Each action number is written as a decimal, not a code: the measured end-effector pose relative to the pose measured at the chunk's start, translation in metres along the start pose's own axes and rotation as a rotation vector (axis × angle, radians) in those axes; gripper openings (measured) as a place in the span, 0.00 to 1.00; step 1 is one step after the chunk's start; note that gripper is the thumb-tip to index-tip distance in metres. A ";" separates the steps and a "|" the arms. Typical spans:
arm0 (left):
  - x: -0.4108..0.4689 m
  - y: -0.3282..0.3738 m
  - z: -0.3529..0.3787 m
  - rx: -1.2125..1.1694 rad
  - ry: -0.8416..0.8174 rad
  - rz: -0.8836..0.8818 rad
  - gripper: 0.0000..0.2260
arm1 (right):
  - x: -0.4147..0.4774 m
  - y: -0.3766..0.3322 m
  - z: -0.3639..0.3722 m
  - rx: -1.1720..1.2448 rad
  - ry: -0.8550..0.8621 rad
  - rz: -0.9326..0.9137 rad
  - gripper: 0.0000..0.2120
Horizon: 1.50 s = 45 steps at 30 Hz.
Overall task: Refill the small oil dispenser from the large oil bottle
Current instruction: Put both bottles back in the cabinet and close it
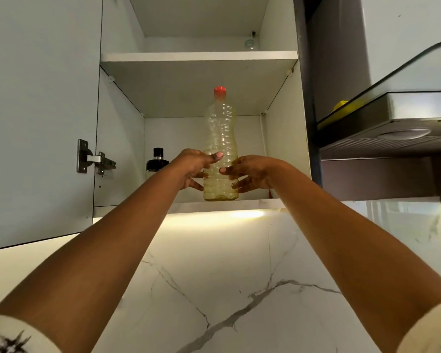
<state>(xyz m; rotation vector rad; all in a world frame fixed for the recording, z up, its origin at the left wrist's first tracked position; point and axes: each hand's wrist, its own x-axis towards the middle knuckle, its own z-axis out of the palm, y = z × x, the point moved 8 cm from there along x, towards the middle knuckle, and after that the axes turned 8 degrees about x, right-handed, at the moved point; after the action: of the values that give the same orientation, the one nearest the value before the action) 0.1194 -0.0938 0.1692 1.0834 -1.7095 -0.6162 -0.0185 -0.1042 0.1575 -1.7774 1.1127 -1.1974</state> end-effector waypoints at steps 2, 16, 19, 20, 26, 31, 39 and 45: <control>0.007 -0.005 0.002 -0.007 0.002 -0.006 0.18 | 0.008 0.003 0.001 0.003 -0.009 0.009 0.15; 0.042 -0.030 0.002 -0.024 0.024 -0.053 0.28 | 0.035 0.016 0.005 -0.039 -0.023 0.113 0.27; 0.041 -0.030 -0.005 0.003 0.058 -0.067 0.42 | 0.032 0.019 -0.003 -0.009 0.018 0.122 0.41; 0.039 -0.028 -0.009 0.012 0.077 -0.067 0.44 | 0.030 0.020 -0.007 0.008 0.044 0.114 0.44; -0.023 -0.003 -0.040 0.119 0.264 0.030 0.32 | -0.024 -0.010 -0.007 0.013 0.251 -0.174 0.37; -0.144 0.051 -0.081 0.263 0.490 0.205 0.11 | -0.111 -0.064 0.035 -0.096 0.210 -0.497 0.20; -0.377 0.097 -0.137 0.563 0.942 0.414 0.11 | -0.263 -0.120 0.141 -0.186 0.023 -0.889 0.10; -0.484 0.121 -0.184 1.044 1.361 0.444 0.15 | -0.328 -0.181 0.226 -0.417 0.031 -1.235 0.14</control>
<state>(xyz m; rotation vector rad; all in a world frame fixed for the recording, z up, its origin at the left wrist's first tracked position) 0.3001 0.4034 0.1119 1.2200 -0.8337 1.2213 0.1774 0.2868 0.1372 -2.9260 0.1448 -1.7048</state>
